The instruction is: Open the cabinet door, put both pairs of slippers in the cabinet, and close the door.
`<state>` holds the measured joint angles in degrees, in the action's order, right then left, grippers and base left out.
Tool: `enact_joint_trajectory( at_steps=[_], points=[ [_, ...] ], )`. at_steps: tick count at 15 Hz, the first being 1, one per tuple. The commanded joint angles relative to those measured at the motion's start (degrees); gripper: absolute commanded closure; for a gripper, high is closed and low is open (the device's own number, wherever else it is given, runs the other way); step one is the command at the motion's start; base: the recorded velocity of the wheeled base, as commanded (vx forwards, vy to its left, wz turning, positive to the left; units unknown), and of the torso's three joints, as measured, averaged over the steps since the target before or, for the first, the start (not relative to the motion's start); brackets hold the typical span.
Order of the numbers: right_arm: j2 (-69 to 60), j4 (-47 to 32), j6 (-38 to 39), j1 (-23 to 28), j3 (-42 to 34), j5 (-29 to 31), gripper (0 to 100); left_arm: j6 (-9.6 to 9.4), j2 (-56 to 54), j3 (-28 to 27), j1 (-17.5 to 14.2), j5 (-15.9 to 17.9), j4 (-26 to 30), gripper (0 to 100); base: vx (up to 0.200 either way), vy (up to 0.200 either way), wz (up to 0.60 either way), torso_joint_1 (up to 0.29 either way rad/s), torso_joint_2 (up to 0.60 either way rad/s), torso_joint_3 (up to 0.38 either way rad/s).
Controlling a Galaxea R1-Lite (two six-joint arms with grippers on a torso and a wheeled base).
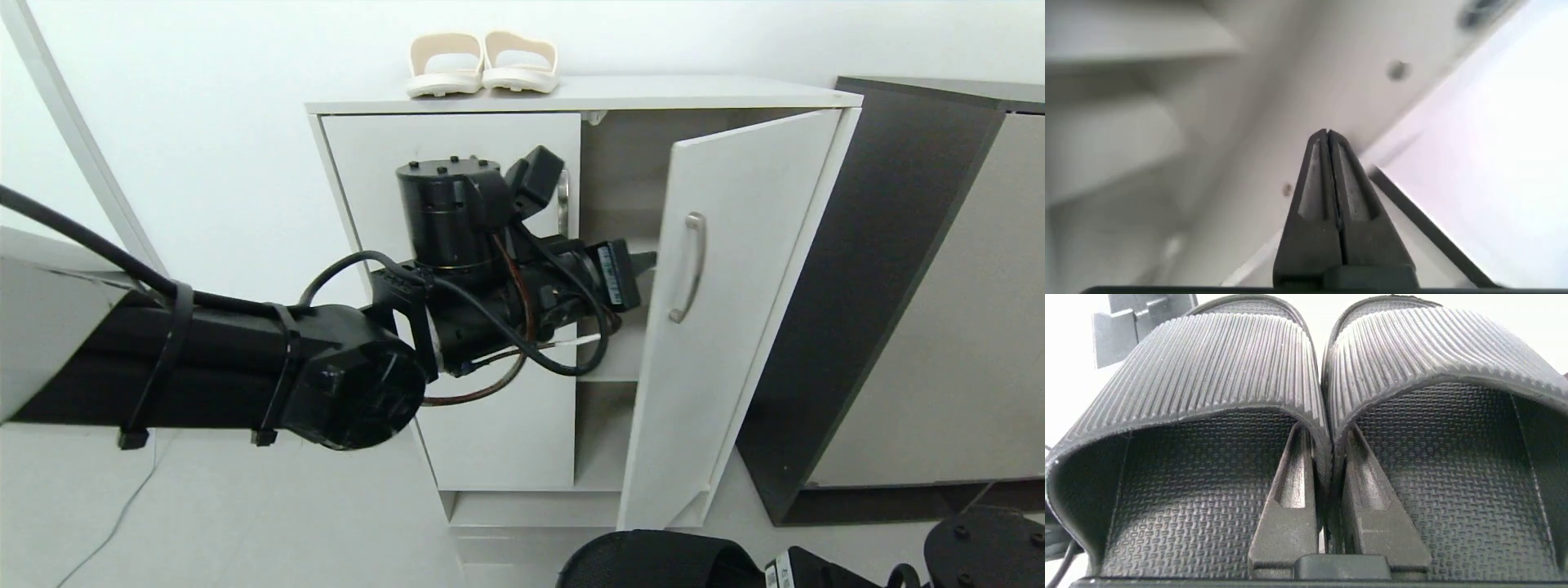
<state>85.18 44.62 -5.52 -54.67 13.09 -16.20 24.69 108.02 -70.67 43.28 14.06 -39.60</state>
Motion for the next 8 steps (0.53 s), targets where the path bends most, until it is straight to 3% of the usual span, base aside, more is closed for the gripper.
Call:
enact_joint_trajectory(
  at_steps=[1,3,6,7,8],
  points=[
    [-0.01,0.03,-0.01,-0.17,-0.26,-0.06,100,0.01,-1.32,1.85,5.24,-0.78,-3.21,100,-0.200,0.000,0.00,0.007,0.00,0.002],
    [-0.01,0.03,-0.01,-0.17,-0.26,0.03,100,0.01,-2.11,1.94,5.24,-0.96,-4.26,100,-0.200,0.000,0.00,0.002,0.00,0.000],
    [0.25,0.29,0.07,0.01,0.53,0.12,100,0.01,-2.20,2.99,2.69,-2.81,-5.05,100,0.000,0.000,0.00,0.000,0.00,0.000],
    [1.05,0.29,0.51,1.41,2.90,1.61,100,-0.08,-3.17,3.70,1.81,-4.39,-5.58,100,0.000,0.000,0.00,0.000,0.00,0.000],
    [2.71,0.21,2.09,4.93,6.59,6.97,100,-0.08,-5.54,5.19,1.11,-5.88,-5.67,100,0.000,0.000,0.00,0.000,0.00,0.000]
  ],
)
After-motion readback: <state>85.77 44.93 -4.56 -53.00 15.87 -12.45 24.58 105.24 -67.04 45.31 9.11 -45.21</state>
